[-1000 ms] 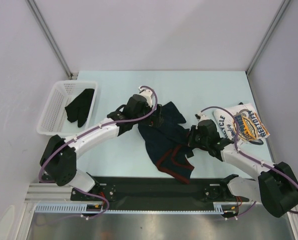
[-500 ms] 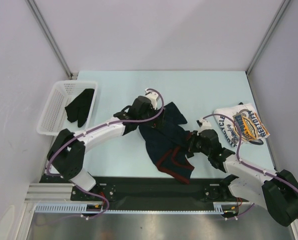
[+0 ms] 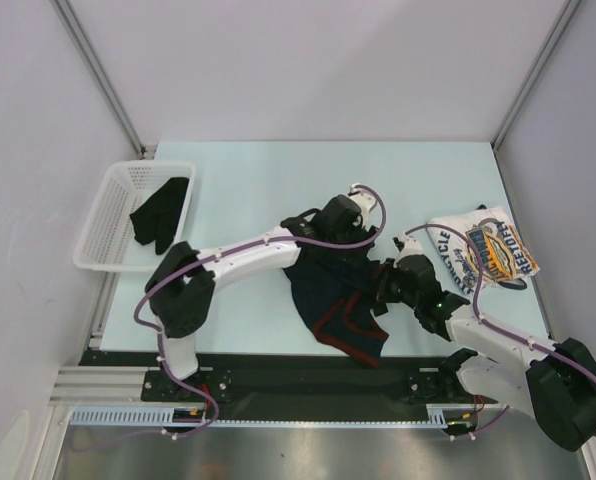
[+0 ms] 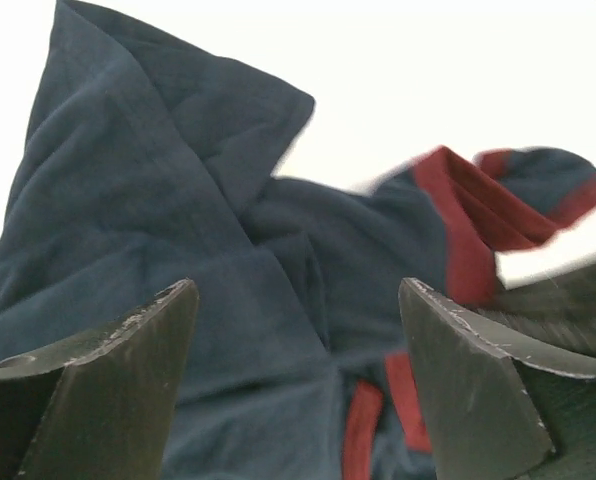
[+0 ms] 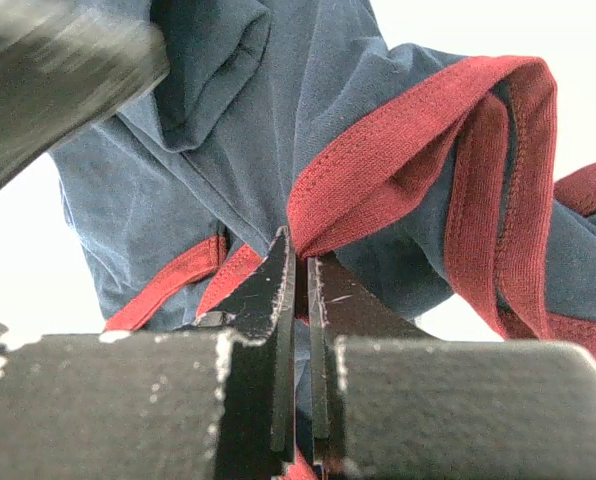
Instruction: Fold and stack the tank tops
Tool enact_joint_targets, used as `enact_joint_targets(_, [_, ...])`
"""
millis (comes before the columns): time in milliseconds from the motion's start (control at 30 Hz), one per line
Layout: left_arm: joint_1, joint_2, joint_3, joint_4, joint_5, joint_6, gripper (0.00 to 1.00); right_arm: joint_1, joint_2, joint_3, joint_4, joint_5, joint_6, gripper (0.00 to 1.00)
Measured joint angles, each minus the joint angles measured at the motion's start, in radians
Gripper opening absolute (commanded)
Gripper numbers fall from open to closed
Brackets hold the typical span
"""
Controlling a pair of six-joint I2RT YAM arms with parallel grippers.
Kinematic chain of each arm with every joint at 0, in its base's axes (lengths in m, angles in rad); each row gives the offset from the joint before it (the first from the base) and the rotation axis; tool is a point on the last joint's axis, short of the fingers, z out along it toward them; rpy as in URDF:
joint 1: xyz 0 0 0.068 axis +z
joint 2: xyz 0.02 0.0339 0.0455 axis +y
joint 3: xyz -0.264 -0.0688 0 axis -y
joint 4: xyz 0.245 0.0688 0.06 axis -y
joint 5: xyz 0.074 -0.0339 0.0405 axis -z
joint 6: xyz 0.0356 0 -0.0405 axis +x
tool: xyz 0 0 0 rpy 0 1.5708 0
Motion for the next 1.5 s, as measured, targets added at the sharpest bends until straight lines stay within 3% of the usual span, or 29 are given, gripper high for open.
enact_joint_targets(133, [0.003,0.130,0.111,-0.079,-0.057,-0.016,0.74,0.004,-0.016,0.003,-0.024,0.002,0.014,0.00])
enact_joint_targets(167, [0.004,0.158,0.129,-0.102,-0.077,-0.024,0.62,0.004,-0.025,0.003,-0.028,0.002,0.015,0.00])
enact_joint_targets(267, [0.011,0.217,0.154,-0.161,-0.132,-0.050,0.42,0.004,-0.048,0.003,-0.037,0.004,0.019,0.00])
enact_joint_targets(300, [0.014,0.226,0.155,-0.179,-0.149,-0.057,0.22,0.004,-0.056,0.003,-0.040,0.005,0.022,0.00])
enact_joint_targets(367, [0.027,0.231,0.155,-0.217,-0.175,-0.086,0.01,0.005,-0.067,0.005,-0.051,0.008,0.023,0.00])
enact_joint_targets(500, [0.082,0.180,0.133,-0.232,-0.195,-0.117,0.00,0.005,-0.070,0.029,-0.077,0.015,0.026,0.00])
enact_joint_targets(600, [0.171,0.042,0.058,-0.237,-0.192,-0.151,0.00,0.004,-0.064,0.072,-0.108,0.025,0.024,0.00])
enact_joint_targets(867, [0.573,-0.624,-0.175,-0.130,-0.157,-0.307,0.00,-0.024,0.003,0.320,-0.240,0.032,0.006,0.00])
enact_joint_targets(1000, [0.651,-0.918,-0.331,-0.102,-0.159,-0.365,0.01,-0.012,-0.015,0.370,-0.274,0.021,0.005,0.00])
enact_joint_targets(1100, [0.668,-1.037,-0.437,-0.099,-0.159,-0.389,0.00,0.044,-0.040,0.357,-0.319,0.008,0.014,0.00])
enact_joint_targets(1133, [0.669,-1.051,-0.467,-0.101,-0.159,-0.395,0.02,0.071,-0.050,0.343,-0.325,0.003,0.016,0.00])
enact_joint_targets(1200, [0.669,-1.076,-0.541,-0.123,-0.161,-0.412,0.20,0.133,-0.069,0.308,-0.355,0.007,0.026,0.00])
enact_joint_targets(1233, [0.669,-1.085,-0.575,-0.139,-0.163,-0.417,0.32,0.152,-0.074,0.294,-0.371,0.009,0.031,0.00])
enact_joint_targets(1267, [0.669,-1.093,-0.606,-0.152,-0.167,-0.421,0.58,0.179,-0.080,0.280,-0.390,0.011,0.038,0.00])
enact_joint_targets(1333, [0.670,-1.123,-0.650,-0.186,-0.172,-0.415,0.80,0.210,-0.093,0.254,-0.430,0.021,0.050,0.00])
enact_joint_targets(1367, [0.670,-1.137,-0.653,-0.206,-0.174,-0.412,0.87,0.216,-0.102,0.243,-0.444,0.028,0.056,0.00])
enact_joint_targets(1500, [0.670,-1.140,-0.603,-0.223,-0.166,-0.388,0.90,0.219,-0.134,0.230,-0.481,0.049,0.068,0.00])
